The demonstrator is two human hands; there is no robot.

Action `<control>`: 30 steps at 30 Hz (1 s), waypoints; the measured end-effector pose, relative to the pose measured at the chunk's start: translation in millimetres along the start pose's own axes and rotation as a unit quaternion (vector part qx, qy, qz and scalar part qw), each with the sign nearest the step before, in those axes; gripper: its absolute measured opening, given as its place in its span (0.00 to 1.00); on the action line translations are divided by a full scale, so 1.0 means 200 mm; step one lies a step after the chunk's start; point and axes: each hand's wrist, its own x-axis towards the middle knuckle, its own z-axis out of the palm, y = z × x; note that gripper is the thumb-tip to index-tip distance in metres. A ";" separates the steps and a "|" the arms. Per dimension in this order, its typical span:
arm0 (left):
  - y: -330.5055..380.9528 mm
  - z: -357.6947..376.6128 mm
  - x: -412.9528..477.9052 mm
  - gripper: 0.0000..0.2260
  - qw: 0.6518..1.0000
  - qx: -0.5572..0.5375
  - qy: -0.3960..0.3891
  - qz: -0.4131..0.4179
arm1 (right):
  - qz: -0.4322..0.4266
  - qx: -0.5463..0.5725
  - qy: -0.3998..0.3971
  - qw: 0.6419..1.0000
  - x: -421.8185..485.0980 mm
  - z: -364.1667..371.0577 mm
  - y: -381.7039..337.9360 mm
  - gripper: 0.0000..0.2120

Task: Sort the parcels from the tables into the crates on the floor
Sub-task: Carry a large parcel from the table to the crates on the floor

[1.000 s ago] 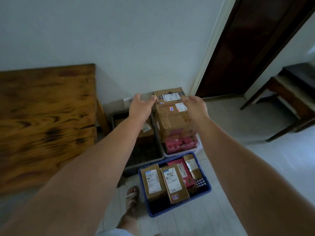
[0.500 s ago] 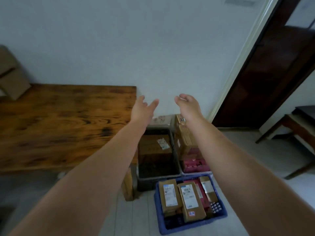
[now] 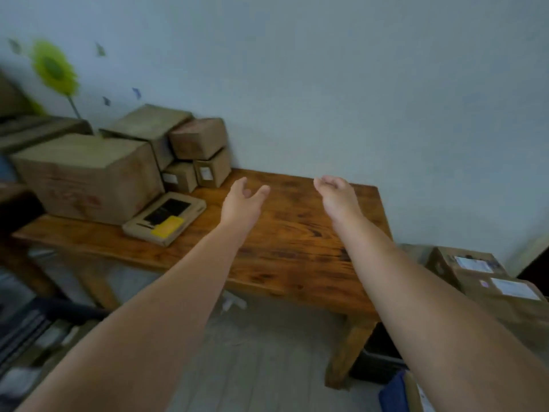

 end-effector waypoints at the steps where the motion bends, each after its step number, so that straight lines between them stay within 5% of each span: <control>1: -0.04 -0.12 0.03 0.28 1.000 0.002 0.012 -0.006 | -0.001 -0.001 -0.016 1.000 -0.01 0.13 -0.02 0.19; 22: -0.56 -1.64 0.97 0.27 0.960 -0.050 0.255 -0.102 | 0.060 0.027 -0.279 0.958 0.30 2.19 -0.28 0.29; 30: -0.79 -2.05 1.34 0.27 0.950 -0.047 0.284 -0.122 | 0.082 0.013 -0.240 0.967 0.42 2.63 -0.19 0.46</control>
